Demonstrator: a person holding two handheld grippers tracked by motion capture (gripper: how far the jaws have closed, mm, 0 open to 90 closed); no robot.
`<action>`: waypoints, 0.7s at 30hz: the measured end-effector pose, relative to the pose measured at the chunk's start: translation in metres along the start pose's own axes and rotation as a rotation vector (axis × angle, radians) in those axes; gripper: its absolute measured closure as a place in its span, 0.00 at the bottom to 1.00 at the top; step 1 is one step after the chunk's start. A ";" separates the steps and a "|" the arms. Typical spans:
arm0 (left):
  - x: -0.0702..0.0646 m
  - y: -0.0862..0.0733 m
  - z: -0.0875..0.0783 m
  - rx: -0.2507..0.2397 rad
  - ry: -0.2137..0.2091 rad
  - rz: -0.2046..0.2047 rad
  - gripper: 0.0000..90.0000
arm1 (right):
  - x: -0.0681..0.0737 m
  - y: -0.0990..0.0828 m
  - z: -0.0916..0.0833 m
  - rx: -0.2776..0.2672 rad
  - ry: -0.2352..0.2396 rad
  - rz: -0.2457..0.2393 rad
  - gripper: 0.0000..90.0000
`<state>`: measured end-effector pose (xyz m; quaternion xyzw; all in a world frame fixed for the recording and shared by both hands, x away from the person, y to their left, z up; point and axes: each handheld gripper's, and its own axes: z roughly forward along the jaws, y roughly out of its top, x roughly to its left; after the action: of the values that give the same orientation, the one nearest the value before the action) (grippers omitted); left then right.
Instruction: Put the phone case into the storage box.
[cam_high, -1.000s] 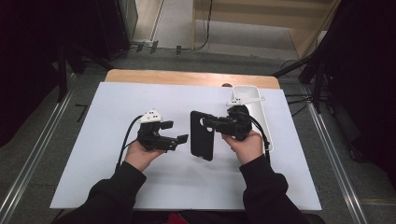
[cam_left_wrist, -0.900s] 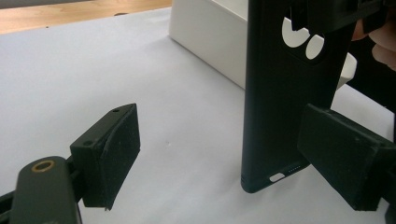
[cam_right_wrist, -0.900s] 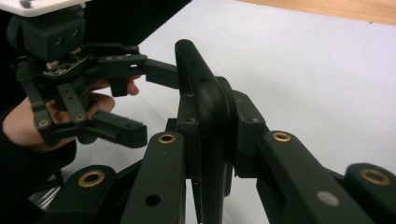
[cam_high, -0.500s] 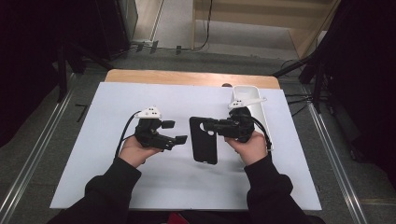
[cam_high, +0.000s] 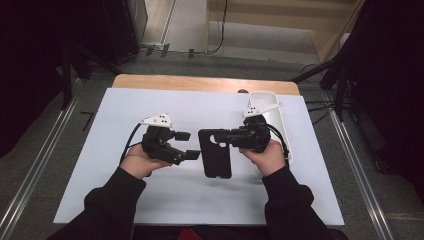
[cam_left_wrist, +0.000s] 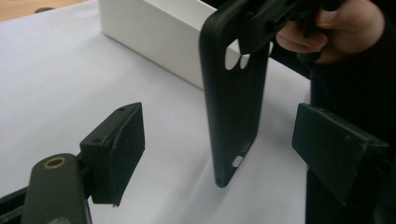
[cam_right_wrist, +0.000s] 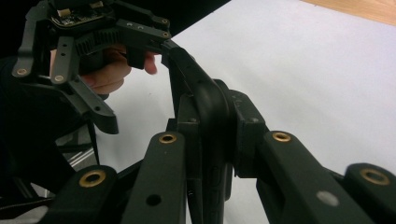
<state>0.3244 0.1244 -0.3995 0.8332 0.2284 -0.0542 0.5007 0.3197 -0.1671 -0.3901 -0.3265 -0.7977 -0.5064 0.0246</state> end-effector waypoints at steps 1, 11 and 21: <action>-0.001 0.000 0.000 0.001 -0.001 0.008 0.23 | 0.000 0.000 0.000 0.003 0.004 -0.006 0.83; -0.005 -0.001 -0.001 0.075 0.072 0.010 0.24 | -0.001 0.003 0.005 0.026 0.063 -0.044 0.83; -0.003 -0.004 -0.009 0.080 0.063 0.004 0.38 | 0.002 0.007 0.015 0.073 0.106 -0.078 0.83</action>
<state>0.3184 0.1326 -0.3968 0.8544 0.2400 -0.0363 0.4595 0.3265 -0.1522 -0.3914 -0.2667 -0.8254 -0.4941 0.0588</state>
